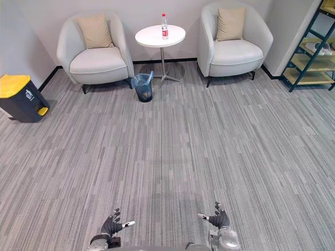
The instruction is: Gather rubbish on tea table into small bin, then transfer packed bag to large trash can.
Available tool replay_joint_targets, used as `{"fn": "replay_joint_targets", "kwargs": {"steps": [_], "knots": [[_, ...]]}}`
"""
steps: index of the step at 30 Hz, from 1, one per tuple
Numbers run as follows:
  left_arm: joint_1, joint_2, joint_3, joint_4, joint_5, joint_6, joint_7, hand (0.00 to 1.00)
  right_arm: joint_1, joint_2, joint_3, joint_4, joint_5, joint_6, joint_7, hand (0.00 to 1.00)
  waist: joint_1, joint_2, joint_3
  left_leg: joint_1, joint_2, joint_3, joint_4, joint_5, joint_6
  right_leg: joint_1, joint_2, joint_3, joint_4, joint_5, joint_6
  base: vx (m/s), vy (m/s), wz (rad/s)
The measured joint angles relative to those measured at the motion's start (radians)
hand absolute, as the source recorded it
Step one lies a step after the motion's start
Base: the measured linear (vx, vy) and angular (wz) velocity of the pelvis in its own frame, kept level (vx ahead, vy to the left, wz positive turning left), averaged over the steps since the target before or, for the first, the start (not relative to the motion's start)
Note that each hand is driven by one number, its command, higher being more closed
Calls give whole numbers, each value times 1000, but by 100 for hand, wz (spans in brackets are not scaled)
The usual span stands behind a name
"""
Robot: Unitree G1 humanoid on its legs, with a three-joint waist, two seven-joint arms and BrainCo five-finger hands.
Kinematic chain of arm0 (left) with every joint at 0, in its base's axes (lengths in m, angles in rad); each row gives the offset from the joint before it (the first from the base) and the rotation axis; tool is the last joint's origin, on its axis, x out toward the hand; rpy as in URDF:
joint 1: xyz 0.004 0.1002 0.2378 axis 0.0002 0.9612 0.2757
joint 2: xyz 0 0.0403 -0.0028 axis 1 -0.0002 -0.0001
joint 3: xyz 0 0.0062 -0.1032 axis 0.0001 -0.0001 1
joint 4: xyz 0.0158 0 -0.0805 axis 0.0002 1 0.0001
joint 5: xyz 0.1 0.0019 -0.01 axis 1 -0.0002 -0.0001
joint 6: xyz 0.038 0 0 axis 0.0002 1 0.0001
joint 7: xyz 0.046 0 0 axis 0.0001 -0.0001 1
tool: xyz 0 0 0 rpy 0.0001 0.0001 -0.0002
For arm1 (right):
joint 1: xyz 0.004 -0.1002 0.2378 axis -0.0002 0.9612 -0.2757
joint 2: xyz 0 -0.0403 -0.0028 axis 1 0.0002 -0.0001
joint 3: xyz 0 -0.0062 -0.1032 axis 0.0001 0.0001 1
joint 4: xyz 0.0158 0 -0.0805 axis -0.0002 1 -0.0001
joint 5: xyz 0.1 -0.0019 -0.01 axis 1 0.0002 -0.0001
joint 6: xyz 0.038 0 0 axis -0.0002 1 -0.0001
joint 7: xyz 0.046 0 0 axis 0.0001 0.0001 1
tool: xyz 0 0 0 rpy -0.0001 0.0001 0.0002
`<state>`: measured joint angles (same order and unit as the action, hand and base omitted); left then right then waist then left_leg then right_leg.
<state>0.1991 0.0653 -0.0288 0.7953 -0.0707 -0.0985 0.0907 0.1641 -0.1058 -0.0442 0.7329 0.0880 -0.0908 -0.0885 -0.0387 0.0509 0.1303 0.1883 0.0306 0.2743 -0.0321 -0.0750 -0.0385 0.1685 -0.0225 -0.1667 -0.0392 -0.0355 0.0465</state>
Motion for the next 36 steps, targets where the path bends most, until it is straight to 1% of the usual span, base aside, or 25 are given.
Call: {"fn": "replay_joint_targets", "kwargs": {"steps": [3, 7, 10, 12, 28, 30, 31, 32, 33, 34, 36], "knots": [[8, 0, 0, 3, -1, 0, 0, 0, -1, 0, -2, 4, 1, 0, 0, 0, 0, -1, -1, 1, 3, 0, -4, 3, 4, 1, 4, 0, -4, 3, -5, -28, -44, 0], [7, 0, 2, 41, -3, 1, -1, 0, -8, -1, -38, 40, 2, 2, 1, 0, -1, -2, -3, 2, 2, 0, -15, 10, 14, 2, 6, -1, -15, 8, -12, -34, -43, 0], [8, 1, 3, 43, -5, 1, -3, 0, -8, 0, -37, 48, 2, 2, 4, 0, 1, -9, -4, 15, 1, 1, -41, 24, 3, 3, 9, -2, -16, 9, -13, -34, -43, -1], [8, 0, 3, 45, -7, 1, -3, 0, -13, 0, -37, 65, 2, 2, 5, 0, 1, -15, -7, 16, 2, 1, -41, 24, 3, 3, 10, -1, -17, 9, -13, -17, -20, 0], [2, 2, 33, 61, -34, 1, -4, 0, -19, 0, -37, 66, 21, 14, 7, 0, 2, -31, 3, 26, 5, 41, -59, 23, 5, -1, 19, 36, -38, 20, -19, -28, -43, -7], [2, 2, 33, 59, -36, 1, -3, 0, -22, -1, -37, 64, 21, 14, 7, 0, 7, -30, 3, 20, 6, 60, -54, 13, 14, -13, 20, 50, -37, 19, -19, -42, -33, -21], [2, 2, 33, 54, -37, 1, -3, 0, -25, -1, -36, 59, 21, 15, 6, 0, 15, -29, 4, 9, 7, 69, -42, 3, 13, -24, 20, 62, -35, 18, -18, -34, -21, -37], [5, 2, 34, 39, -38, 2, -3, 0, -25, -2, -37, 40, 21, 21, 6, 0, 25, -24, 8, -10, 10, 85, -15, -21, 15, -40, 18, 76, -31, 11, -9, -19, -21, -48], [9, 2, 35, 17, -43, 2, -2, 0, -26, -6, -37, 22, 21, 23, 6, 0, 28, -22, 13, -33, 13, 97, 22, -47, 19, -57, 15, 88, -19, 3, -9, 4, -15, -36], [17, 3, 36, 12, -46, 2, -2, 0, -27, -8, -37, 18, 21, 24, 6, 0, 27, -21, 14, -42, 15, 99, 38, -59, 19, -67, 13, 89, -7, -6, -7, 50, -2, -23], [20, 3, 36, -11, -51, 2, -2, 0, -25, -22, -37, 3, 21, 27, 6, 0, 27, -14, 20, -57, 20, 104, 82, -96, 22, -97, 6, 93, 57, -50, 4, 85, 24, -8]]}}
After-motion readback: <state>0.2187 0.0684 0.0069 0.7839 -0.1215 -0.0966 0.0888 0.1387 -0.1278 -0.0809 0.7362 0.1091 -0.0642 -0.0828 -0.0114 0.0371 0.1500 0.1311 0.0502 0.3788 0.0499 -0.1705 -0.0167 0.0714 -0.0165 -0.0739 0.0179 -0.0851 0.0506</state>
